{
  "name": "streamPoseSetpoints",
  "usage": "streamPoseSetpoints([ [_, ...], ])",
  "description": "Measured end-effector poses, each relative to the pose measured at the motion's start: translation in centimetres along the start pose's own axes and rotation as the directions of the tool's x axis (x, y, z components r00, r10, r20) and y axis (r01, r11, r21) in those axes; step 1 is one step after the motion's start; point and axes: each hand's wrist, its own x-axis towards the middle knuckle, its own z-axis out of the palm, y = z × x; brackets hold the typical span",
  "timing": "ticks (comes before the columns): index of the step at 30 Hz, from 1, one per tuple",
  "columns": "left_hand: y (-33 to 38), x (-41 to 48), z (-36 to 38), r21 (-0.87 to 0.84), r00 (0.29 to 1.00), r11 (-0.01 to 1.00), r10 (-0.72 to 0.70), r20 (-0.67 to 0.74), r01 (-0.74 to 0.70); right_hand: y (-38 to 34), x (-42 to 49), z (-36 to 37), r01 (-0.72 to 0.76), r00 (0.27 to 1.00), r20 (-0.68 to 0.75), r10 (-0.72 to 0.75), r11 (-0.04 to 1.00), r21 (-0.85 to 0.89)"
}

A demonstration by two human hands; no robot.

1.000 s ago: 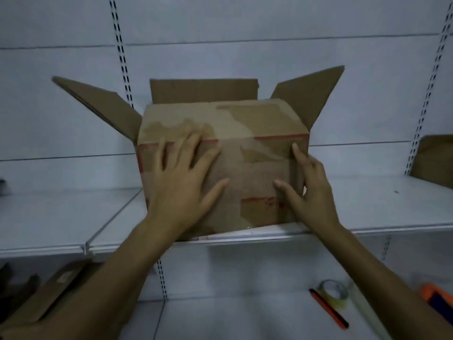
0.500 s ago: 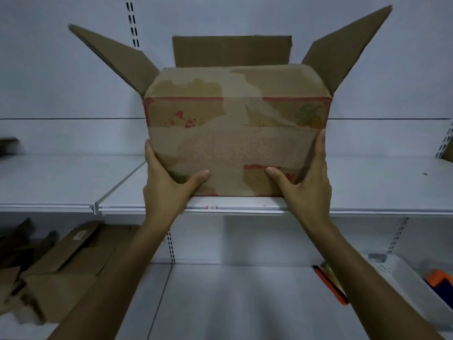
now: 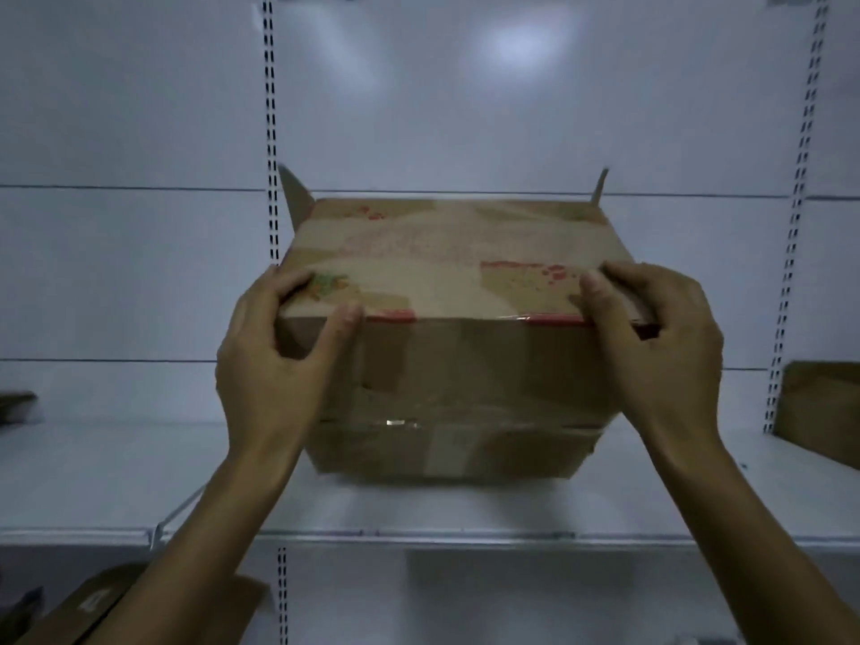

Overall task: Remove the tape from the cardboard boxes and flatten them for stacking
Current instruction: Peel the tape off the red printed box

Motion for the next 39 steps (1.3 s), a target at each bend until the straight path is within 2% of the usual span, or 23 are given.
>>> streamPoseSetpoints([
  [4,0.8,1.4,1.1,0.108,1.0,0.994,0.009,-0.012,-0.008,0.0,0.6,-0.5,0.091,0.995,0.05,-0.082,0.974,-0.207],
  [6,0.7,1.7,1.7,0.153,0.999,0.988,0.021,-0.023,-0.018,-0.4,1.4,-0.5,0.203,0.979,0.068,-0.192,0.898,-0.389],
  [8,0.5,2.1,2.3,0.19,0.999,0.982,0.021,-0.032,-0.014,-1.5,2.1,0.1,0.327,0.945,0.159,-0.287,0.798,-0.507],
  [10,0.3,2.7,2.9,0.213,0.999,0.977,-0.011,-0.036,0.018,-2.8,2.3,1.7,0.422,0.903,0.315,-0.294,0.748,-0.513],
  [12,-0.2,2.9,3.4,0.235,0.999,0.971,-0.029,-0.027,0.035,-3.6,2.3,3.7,0.495,0.845,0.468,-0.26,0.712,-0.498],
  [14,-0.5,2.9,3.8,0.253,1.0,0.967,-0.01,-0.027,0.017,-3.8,3.4,5.2,0.498,0.81,0.549,-0.205,0.736,-0.459],
  [16,-0.7,3.0,4.0,0.264,0.999,0.964,0.021,-0.039,-0.01,-3.7,5.7,6.2,0.41,0.776,0.629,-0.056,0.802,-0.435],
  [18,-0.9,3.0,4.3,0.274,0.997,0.961,0.045,-0.057,-0.028,-3.6,8.1,7.3,0.309,0.658,0.737,0.155,0.837,-0.452],
  [20,-1.6,2.8,4.7,0.34,0.986,0.932,0.153,-0.066,-0.122,-3.5,9.2,8.8,0.26,0.558,0.785,0.267,0.843,-0.471],
  [21,-2.0,2.6,5.1,0.408,0.966,0.887,0.257,-0.042,-0.218,-3.4,9.4,9.5,0.272,0.553,0.79,0.264,0.839,-0.471],
  [23,-2.5,2.0,6.2,0.491,0.907,0.773,0.409,0.096,-0.401,-3.1,9.3,10.8,0.327,0.607,0.772,0.187,0.827,-0.457],
  [24,-2.6,1.9,6.7,0.491,0.891,0.748,0.426,0.16,-0.446,-2.9,9.2,11.2,0.353,0.651,0.748,0.13,0.821,-0.45],
  [27,-2.8,2.4,7.3,0.482,0.893,0.752,0.399,0.21,-0.45,-2.4,8.1,11.3,0.407,0.804,0.588,-0.088,0.803,-0.436],
  [29,-3.3,2.1,7.1,0.494,0.89,0.741,0.404,0.213,-0.455,-2.1,6.7,11.1,0.454,0.868,0.426,-0.253,0.751,-0.479],
  [32,-3.8,0.4,6.6,0.532,0.896,0.721,0.361,0.259,-0.444,-1.7,4.5,10.7,0.5,0.866,0.307,-0.395,0.701,-0.509],
  [35,-4.1,-2.4,6.2,0.58,0.905,0.697,0.281,0.32,-0.422,-0.9,2.1,10.5,0.513,0.858,0.28,-0.432,0.675,-0.531],
  [39,-4.9,-5.8,5.5,0.569,0.892,0.695,0.265,0.365,-0.44,0.3,-0.6,10.6,0.529,0.842,0.212,-0.496,0.683,-0.504],
])
